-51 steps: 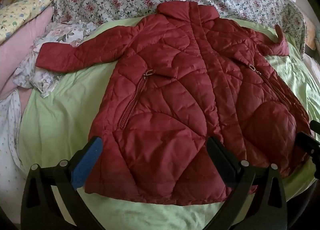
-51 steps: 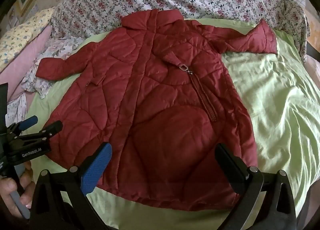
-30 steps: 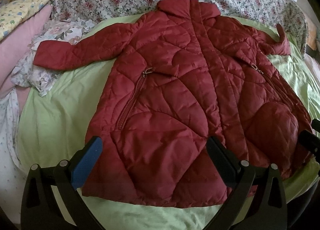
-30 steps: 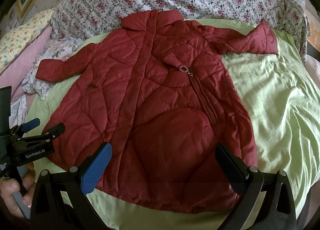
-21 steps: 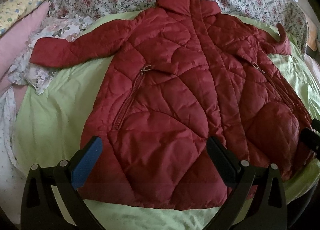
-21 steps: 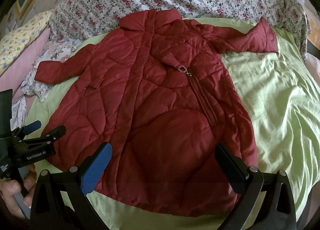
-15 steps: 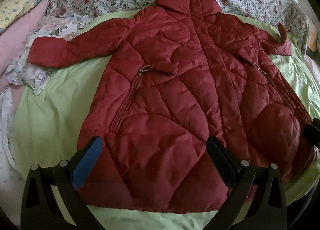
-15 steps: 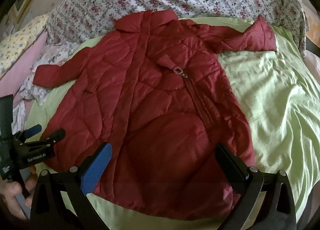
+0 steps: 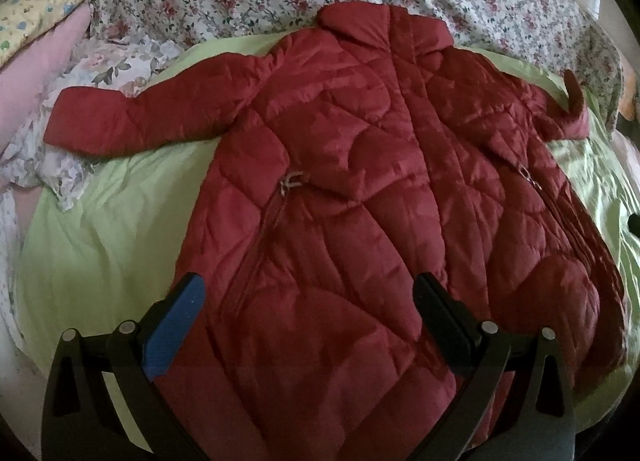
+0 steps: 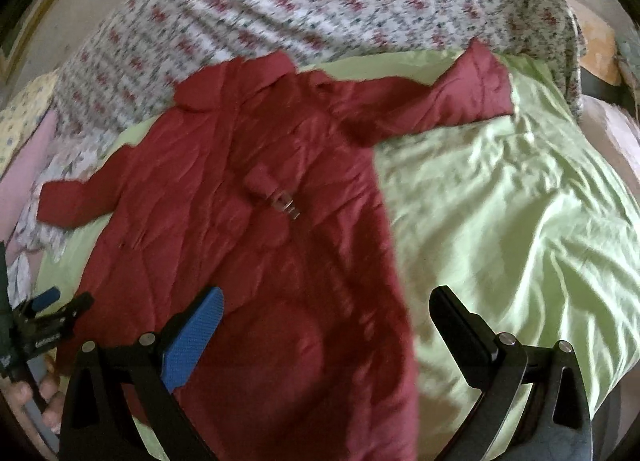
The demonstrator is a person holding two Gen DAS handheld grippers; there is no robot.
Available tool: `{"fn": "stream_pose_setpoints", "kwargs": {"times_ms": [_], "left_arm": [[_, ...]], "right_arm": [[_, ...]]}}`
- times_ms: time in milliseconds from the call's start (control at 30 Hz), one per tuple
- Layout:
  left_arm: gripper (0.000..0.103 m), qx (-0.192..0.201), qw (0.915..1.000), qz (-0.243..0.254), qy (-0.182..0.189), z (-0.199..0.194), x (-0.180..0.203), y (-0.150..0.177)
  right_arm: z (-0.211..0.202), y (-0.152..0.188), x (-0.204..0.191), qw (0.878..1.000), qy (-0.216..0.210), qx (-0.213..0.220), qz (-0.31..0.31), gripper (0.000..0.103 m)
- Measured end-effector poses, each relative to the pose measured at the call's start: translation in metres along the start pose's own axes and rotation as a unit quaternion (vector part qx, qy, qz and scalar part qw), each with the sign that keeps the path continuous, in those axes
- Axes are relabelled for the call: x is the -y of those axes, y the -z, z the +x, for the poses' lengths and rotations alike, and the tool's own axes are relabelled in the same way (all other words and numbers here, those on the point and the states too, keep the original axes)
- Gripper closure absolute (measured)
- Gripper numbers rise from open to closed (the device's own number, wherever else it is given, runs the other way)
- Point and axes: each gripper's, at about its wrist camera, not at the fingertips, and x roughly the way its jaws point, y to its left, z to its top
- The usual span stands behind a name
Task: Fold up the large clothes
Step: 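Grasp the red coat's sleeve cuff with the right gripper and lift it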
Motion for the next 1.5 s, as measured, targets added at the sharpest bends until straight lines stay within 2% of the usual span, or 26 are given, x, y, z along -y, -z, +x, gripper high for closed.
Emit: {"fn": "stream_pose_setpoints", "kwargs": {"times_ms": [67, 133, 333, 467, 567, 667, 767, 900, 933, 967, 1000, 1033, 1067, 1233, 1333, 1500], "left_arm": [[0.000, -0.004, 1.0000, -0.001, -0.006, 0.005, -0.003, -0.005], [0.000, -0.015, 0.9998, -0.001, -0.010, 0.012, -0.007, -0.010], [0.000, -0.014, 0.9998, -0.012, -0.009, 0.023, -0.010, -0.024], [0.000, -0.020, 0.9993, -0.026, 0.020, 0.030, -0.012, -0.032], [0.000, -0.022, 0.9989, -0.033, 0.024, 0.035, -0.016, -0.040], [0.000, -0.019, 0.9987, -0.044, 0.020, 0.040, -0.023, -0.048], [0.000, -0.015, 0.9986, -0.050, 0.008, 0.044, -0.028, -0.055], [0.000, -0.024, 0.9981, -0.056, 0.003, 0.053, -0.030, -0.055], [0.000, -0.026, 0.9980, -0.057, 0.004, 0.055, -0.030, -0.055], [0.000, -0.030, 0.9980, -0.056, 0.005, 0.058, -0.029, -0.054], [0.000, -0.033, 0.9979, -0.055, 0.006, 0.060, -0.028, -0.054], [0.000, -0.036, 0.9979, -0.053, 0.007, 0.062, -0.026, -0.053], [0.000, -0.039, 0.9978, -0.052, 0.010, 0.064, -0.024, -0.053], [0.000, -0.035, 0.9978, -0.050, 0.023, 0.064, -0.020, -0.057], [0.000, -0.025, 0.9979, -0.052, 0.031, 0.059, -0.020, -0.059], [0.000, -0.022, 0.9970, -0.062, 0.041, 0.053, -0.027, -0.058]], "right_arm": [[0.003, -0.012, 0.013, 1.000, 0.016, 0.001, 0.011, 0.000], [0.008, -0.024, 0.027, 1.000, 0.013, 0.004, 0.028, 0.000], [0.035, -0.080, 0.075, 0.997, 0.030, 0.028, 0.070, 0.000], [0.058, -0.129, 0.104, 0.993, 0.084, 0.056, 0.069, 0.002], [0.084, -0.166, 0.132, 0.988, 0.107, 0.067, 0.092, 0.002], [0.111, -0.199, 0.158, 0.982, 0.130, 0.061, 0.119, 0.010], [0.134, -0.229, 0.172, 0.978, 0.161, 0.060, 0.119, 0.011], [0.163, -0.248, 0.188, 0.973, 0.190, 0.053, 0.121, 0.014], [0.169, -0.250, 0.195, 0.972, 0.192, 0.047, 0.128, 0.025], [0.177, -0.250, 0.204, 0.971, 0.188, 0.037, 0.141, 0.041], [0.181, -0.250, 0.211, 0.973, 0.170, 0.032, 0.155, 0.051], [0.184, -0.246, 0.217, 0.973, 0.145, 0.027, 0.176, 0.073], [0.184, -0.242, 0.216, 0.974, 0.131, 0.028, 0.184, 0.084], [0.159, -0.228, 0.175, 0.985, 0.068, 0.060, 0.145, 0.091], [0.141, -0.219, 0.132, 0.991, 0.013, 0.078, 0.104, 0.091], [0.131, -0.205, 0.061, 0.995, -0.044, 0.083, 0.045, 0.091]]}}
